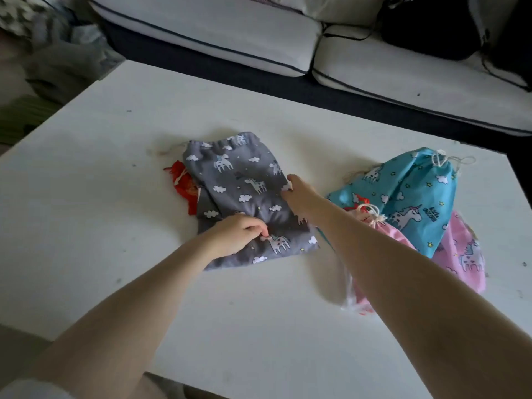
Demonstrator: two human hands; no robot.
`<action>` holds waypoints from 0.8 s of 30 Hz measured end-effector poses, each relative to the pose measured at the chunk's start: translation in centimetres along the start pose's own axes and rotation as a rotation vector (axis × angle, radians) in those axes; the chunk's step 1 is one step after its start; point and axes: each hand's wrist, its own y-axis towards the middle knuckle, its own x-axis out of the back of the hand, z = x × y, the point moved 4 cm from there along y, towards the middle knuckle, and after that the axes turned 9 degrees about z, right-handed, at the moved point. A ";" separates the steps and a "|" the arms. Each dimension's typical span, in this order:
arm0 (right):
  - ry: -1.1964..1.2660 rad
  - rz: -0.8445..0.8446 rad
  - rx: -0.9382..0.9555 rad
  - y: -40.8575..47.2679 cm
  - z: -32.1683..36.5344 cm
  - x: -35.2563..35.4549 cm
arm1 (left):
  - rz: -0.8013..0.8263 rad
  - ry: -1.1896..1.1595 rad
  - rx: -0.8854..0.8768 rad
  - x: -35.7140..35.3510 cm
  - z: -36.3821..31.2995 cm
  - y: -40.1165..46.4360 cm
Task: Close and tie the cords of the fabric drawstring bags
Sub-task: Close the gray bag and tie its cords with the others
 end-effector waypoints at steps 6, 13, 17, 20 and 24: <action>0.367 -0.083 -0.170 1.1 0.4 -0.4 | 0.014 -0.001 -0.063 -0.3 0.7 0.3; 0.546 -0.060 -0.182 -1.2 1.1 0.2 | 0.030 0.022 -0.084 -0.2 -0.7 -0.9; 1.060 0.036 -0.057 -5.1 0.2 0.5 | -0.304 -0.091 -0.199 1.8 -2.7 -3.2; 1.185 0.112 0.102 -9.0 -1.0 1.8 | -0.813 -0.239 -0.318 3.9 -3.8 -6.0; 1.130 0.207 0.220 -14.1 -1.7 3.7 | -0.752 -0.540 -0.188 4.5 -5.1 -6.8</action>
